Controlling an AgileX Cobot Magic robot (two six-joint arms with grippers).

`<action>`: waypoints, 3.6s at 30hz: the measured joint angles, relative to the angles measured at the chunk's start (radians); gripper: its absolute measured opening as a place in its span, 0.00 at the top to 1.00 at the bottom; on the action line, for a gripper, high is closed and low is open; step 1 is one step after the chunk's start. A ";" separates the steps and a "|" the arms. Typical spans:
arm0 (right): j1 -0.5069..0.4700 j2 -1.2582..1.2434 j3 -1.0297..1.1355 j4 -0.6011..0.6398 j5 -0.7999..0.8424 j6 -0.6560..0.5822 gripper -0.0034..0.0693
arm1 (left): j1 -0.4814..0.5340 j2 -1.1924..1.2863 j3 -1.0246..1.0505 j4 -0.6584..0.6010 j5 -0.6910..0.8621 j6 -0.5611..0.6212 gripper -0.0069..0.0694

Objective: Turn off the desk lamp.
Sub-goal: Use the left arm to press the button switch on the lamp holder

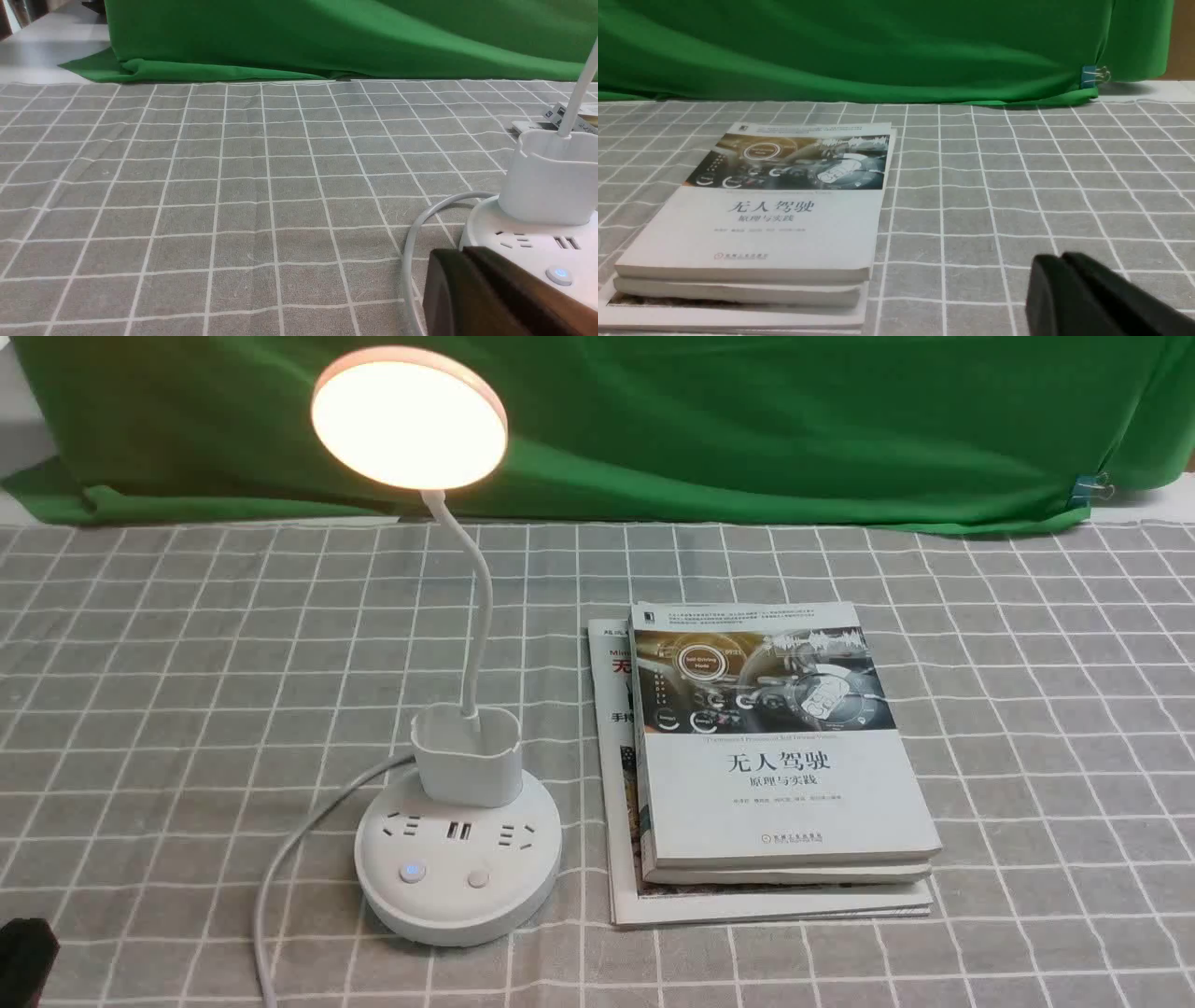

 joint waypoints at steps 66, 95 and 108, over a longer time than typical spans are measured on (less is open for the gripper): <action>0.000 0.000 0.000 0.000 0.000 0.001 0.90 | 0.000 0.188 -0.256 -0.283 0.056 -0.267 0.91; 0.000 0.000 0.000 0.000 0.000 0.001 0.90 | -0.459 1.569 -1.053 -0.062 0.614 -0.078 0.91; 0.000 0.000 0.000 0.000 0.000 0.001 0.90 | -0.466 1.753 -1.206 -0.048 0.673 -0.079 0.91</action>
